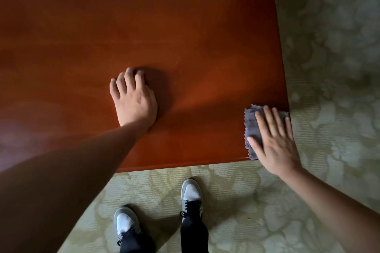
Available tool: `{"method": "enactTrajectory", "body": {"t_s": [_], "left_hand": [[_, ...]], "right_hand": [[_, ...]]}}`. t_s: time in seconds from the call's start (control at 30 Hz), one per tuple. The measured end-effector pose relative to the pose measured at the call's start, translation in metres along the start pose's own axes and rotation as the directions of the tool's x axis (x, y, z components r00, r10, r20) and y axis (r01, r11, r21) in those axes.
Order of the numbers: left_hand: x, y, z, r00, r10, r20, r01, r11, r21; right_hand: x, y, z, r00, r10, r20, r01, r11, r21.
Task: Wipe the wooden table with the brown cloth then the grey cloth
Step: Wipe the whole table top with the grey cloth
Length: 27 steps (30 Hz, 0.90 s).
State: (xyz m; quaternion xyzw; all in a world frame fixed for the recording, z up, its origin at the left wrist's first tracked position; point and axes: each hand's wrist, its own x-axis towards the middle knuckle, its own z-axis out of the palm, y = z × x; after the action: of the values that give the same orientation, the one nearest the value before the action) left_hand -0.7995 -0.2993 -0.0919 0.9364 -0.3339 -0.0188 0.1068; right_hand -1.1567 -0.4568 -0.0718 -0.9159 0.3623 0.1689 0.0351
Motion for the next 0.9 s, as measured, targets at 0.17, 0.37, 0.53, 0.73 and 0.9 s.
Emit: {"method": "enactTrajectory", "body": {"t_s": [0.17, 0.37, 0.53, 0.73, 0.9], "left_hand": [[0.002, -0.001, -0.001, 1.000, -0.009, -0.005, 0.009, 1.000, -0.025], [0.002, -0.007, -0.004, 0.986, -0.123, -0.116, 0.082, 0.948, -0.307], [0.000, -0.012, -0.006, 0.952, -0.268, -0.150, 0.164, 0.856, -0.490], [0.020, 0.010, -0.003, 0.940, -0.324, -0.110, 0.279, 0.911, -0.302], [0.088, 0.022, 0.000, 0.976, -0.210, -0.058, 0.200, 0.970, -0.138]], "right_hand": [[0.008, -0.060, -0.004, 0.997, 0.070, -0.035, -0.069, 0.997, 0.041], [0.080, -0.193, -0.032, 0.983, -0.140, -0.123, 0.155, 0.980, 0.124], [0.123, -0.234, -0.043, 0.948, -0.264, -0.176, 0.288, 0.949, 0.128], [0.145, -0.164, -0.041, 0.949, -0.219, -0.229, 0.253, 0.959, 0.132], [0.144, -0.050, -0.042, 0.989, 0.013, -0.151, 0.000, 0.996, 0.086]]}}
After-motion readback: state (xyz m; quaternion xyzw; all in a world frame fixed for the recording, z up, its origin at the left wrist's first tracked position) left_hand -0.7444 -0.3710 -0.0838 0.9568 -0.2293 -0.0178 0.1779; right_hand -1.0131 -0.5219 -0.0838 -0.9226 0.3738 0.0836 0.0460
